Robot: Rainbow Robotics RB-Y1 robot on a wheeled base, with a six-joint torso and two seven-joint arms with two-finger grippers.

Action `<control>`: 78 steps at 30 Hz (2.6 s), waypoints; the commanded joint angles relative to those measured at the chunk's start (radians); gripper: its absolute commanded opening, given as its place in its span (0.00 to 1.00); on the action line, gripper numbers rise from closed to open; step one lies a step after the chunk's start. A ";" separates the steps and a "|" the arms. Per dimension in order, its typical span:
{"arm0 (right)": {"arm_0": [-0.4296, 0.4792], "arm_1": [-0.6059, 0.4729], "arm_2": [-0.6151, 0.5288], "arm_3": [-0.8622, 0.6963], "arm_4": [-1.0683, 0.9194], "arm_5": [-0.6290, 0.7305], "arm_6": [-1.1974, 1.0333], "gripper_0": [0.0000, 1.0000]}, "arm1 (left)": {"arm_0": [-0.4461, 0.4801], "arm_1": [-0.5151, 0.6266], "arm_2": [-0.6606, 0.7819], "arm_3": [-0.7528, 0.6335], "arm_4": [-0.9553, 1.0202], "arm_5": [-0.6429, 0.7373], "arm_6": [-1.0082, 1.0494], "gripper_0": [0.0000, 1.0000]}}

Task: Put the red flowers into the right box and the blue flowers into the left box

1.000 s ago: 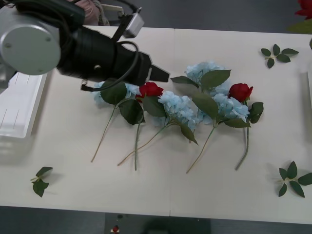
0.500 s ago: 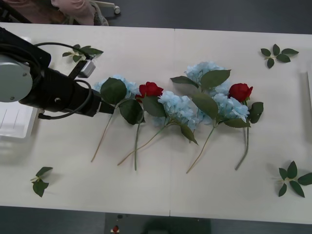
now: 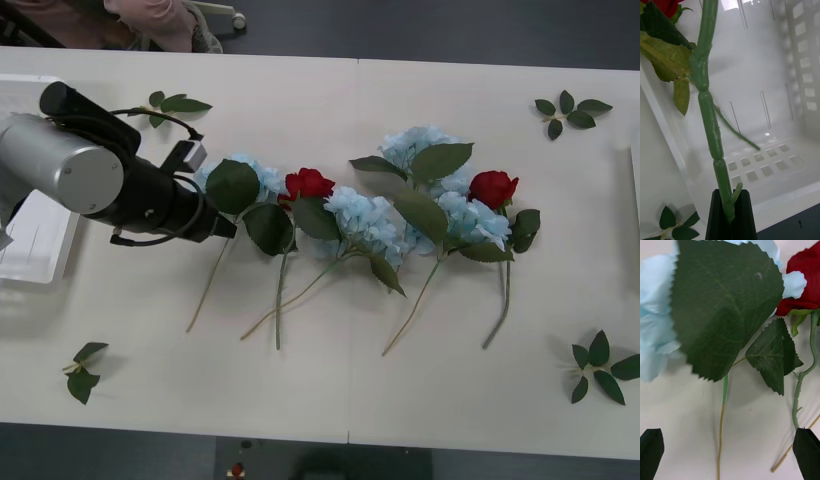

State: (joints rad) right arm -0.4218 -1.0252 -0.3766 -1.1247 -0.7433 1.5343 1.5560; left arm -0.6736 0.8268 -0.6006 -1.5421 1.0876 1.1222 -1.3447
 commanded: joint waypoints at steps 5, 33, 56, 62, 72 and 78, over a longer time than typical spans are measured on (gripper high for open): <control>0.066 0.063 -0.015 -0.024 0.048 -0.148 -0.057 0.00 | -0.144 -0.052 -0.131 0.137 -0.023 -0.055 -0.044 1.00; -0.012 0.103 -0.031 -0.063 0.079 -0.082 -0.022 0.94 | -0.273 -0.159 -0.315 0.364 -0.086 -0.125 -0.097 1.00; -0.143 0.289 0.157 -0.279 -0.154 0.064 -0.002 0.94 | -0.271 -0.159 -0.317 0.372 -0.124 -0.125 -0.100 0.00; -0.152 0.349 0.208 -0.279 -0.076 0.047 0.004 0.94 | -0.271 -0.156 -0.317 0.372 -0.140 -0.125 -0.100 0.00; -0.152 0.429 0.237 -0.277 0.071 0.033 0.021 0.94 | -0.320 -0.038 -0.140 0.158 -0.121 0.186 -0.116 0.00; -0.150 0.485 0.246 -0.276 0.162 0.007 0.029 0.94 | -0.320 0.117 0.087 -0.046 -0.003 0.484 -0.154 0.00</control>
State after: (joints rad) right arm -0.5547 -0.5551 -0.1277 -1.3814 -0.6097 1.5481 1.5545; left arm -0.9406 0.8481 -0.5849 -1.5372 1.0567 1.5345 -1.4176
